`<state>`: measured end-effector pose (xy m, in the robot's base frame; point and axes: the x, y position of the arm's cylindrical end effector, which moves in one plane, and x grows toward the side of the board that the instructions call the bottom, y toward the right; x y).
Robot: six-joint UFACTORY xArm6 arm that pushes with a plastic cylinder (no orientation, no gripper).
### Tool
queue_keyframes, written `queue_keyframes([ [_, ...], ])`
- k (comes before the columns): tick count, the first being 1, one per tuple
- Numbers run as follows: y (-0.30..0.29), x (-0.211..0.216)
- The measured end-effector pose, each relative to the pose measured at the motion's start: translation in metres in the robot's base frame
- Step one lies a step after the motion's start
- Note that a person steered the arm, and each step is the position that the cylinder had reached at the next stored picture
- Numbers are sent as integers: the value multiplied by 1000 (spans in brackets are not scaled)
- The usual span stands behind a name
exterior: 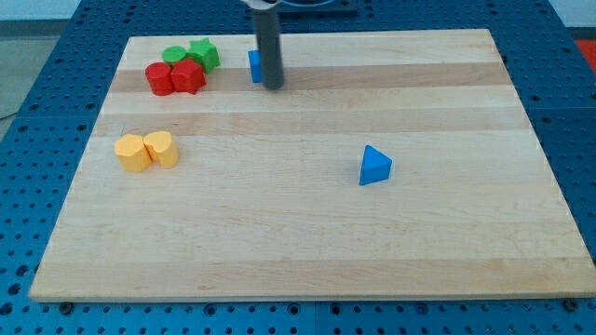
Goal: Push the blue cube to the group of blocks
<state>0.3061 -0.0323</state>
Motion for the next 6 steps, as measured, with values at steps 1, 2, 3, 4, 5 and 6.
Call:
queue_keyframes([
  [1,42,-17],
  [2,27,-32],
  [3,-18,-32],
  [4,-58,-32],
  [5,-69,-32],
  [6,-45,-31],
])
